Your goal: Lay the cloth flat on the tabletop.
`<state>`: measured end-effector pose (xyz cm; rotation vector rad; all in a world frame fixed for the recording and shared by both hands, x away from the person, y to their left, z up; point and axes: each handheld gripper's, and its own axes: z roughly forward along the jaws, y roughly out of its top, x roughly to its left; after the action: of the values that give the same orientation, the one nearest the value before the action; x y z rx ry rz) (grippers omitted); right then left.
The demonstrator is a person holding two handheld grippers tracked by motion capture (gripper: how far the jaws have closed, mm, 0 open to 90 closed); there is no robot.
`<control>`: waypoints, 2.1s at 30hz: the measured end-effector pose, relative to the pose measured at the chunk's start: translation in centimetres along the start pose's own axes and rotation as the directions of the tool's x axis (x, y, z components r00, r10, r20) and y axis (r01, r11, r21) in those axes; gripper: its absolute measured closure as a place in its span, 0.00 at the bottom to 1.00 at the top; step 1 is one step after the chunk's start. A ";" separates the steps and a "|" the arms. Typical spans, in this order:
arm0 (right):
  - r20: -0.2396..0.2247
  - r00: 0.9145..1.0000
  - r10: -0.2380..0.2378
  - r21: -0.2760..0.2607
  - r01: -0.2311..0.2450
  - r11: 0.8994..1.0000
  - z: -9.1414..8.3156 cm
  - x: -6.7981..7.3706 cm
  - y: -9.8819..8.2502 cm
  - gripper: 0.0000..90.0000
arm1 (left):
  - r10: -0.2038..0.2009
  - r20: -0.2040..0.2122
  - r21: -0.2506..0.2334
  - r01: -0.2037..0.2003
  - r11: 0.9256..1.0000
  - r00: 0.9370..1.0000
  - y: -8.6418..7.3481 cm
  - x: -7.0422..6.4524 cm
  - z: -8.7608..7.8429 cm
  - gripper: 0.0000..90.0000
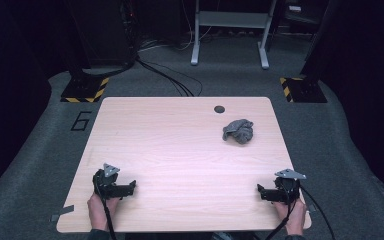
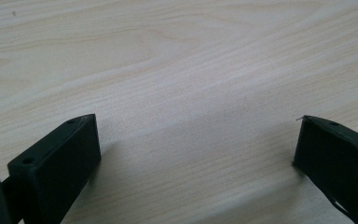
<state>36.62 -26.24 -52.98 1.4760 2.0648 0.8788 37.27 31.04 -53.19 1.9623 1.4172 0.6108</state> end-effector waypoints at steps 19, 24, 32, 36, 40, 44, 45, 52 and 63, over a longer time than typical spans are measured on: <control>-0.035 0.999 0.042 0.012 -0.041 0.999 -0.1 -0.6 0.5 0.01 | 0.001 -0.001 -0.002 -0.001 1.000 1.000 0.0 0.0 0.0 0.00; -0.045 0.999 0.028 0.020 -0.027 0.999 -0.2 -0.4 1.5 0.02 | 0.001 -0.001 -0.001 -0.001 1.000 1.000 0.0 0.0 0.0 0.00; -0.074 0.997 0.018 0.016 -0.016 1.000 0.3 -0.5 4.0 0.01 | 0.001 0.000 -0.001 -0.001 1.000 1.000 0.0 0.0 0.0 0.00; -0.090 0.996 0.008 0.007 -0.007 1.000 0.7 -0.3 5.6 0.01 | 0.001 -0.002 -0.003 -0.001 1.000 1.000 0.0 0.0 0.0 0.00; -0.106 0.994 0.004 0.010 -0.003 1.000 1.5 -0.1 7.1 0.01 | 0.001 -0.002 -0.003 -0.001 1.000 1.000 0.0 0.0 0.0 0.00; -0.110 0.994 -0.008 0.019 0.010 1.000 2.2 0.0 8.3 0.00 | 0.001 -0.001 -0.002 -0.001 1.000 1.000 0.0 0.0 0.0 0.00; -0.110 0.994 -0.011 0.023 0.013 1.000 2.7 0.1 9.0 0.00 | 0.001 -0.001 -0.002 -0.001 1.000 1.000 0.0 0.0 0.0 0.00; -0.106 0.994 -0.017 0.026 0.020 0.999 4.2 0.0 11.2 0.00 | 0.001 0.000 -0.003 -0.001 1.000 1.000 0.0 0.0 0.0 0.00; -0.099 0.995 -0.004 0.025 0.006 1.000 7.1 -0.2 14.5 0.01 | 0.003 -0.001 -0.002 -0.003 1.000 1.000 0.0 0.0 0.0 0.00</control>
<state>51.03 -21.54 -47.48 1.4671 2.1568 0.9446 37.25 31.02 -53.19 1.9627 1.4141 0.6142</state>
